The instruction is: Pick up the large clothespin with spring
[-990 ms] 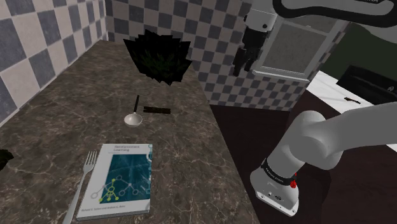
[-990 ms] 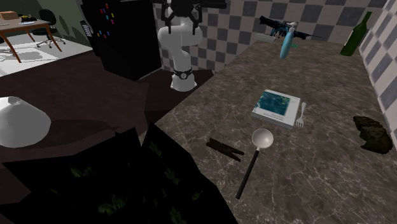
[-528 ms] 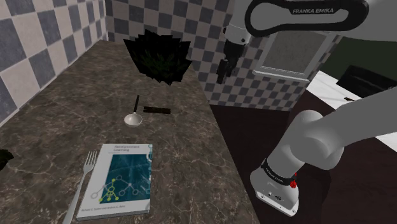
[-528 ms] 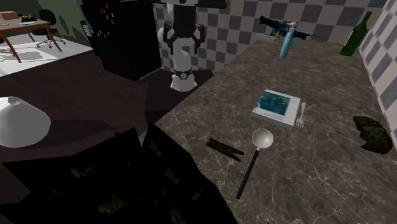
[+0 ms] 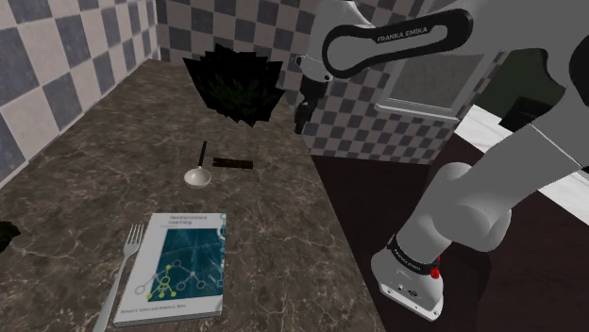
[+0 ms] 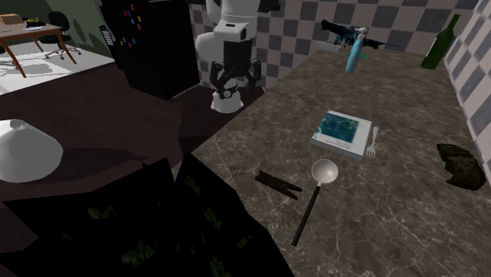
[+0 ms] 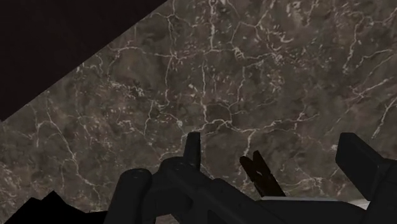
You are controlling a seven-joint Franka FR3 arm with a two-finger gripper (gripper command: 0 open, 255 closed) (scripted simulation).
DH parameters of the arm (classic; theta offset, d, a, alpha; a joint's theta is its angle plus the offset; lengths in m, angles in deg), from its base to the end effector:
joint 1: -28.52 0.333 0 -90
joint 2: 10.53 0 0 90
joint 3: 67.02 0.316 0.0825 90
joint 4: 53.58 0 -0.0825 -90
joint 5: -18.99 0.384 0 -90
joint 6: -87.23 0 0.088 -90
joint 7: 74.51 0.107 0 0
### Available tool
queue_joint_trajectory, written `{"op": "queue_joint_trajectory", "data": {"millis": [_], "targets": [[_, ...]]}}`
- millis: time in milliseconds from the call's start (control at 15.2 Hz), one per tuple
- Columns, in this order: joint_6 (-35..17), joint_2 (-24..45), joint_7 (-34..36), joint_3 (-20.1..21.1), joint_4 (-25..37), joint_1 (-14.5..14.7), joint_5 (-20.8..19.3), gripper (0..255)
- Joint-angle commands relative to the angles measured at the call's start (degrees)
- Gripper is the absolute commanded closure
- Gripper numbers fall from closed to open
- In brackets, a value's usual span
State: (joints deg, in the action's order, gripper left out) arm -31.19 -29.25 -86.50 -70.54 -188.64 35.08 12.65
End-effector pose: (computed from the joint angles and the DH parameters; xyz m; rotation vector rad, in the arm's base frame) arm 0.4492 0.0171 0.4585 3.0220 0.4817 0.0460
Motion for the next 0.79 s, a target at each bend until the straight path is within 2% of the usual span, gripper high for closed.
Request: {"op": "queue_joint_trajectory", "data": {"millis": [0,726], "targets": [[-3.94,4.54,-2.6,-0.36,1.11,0.56,-0.07,0],[-17.47,26.92,-14.73,0.97,12.17,3.01,0.6,0]]}}
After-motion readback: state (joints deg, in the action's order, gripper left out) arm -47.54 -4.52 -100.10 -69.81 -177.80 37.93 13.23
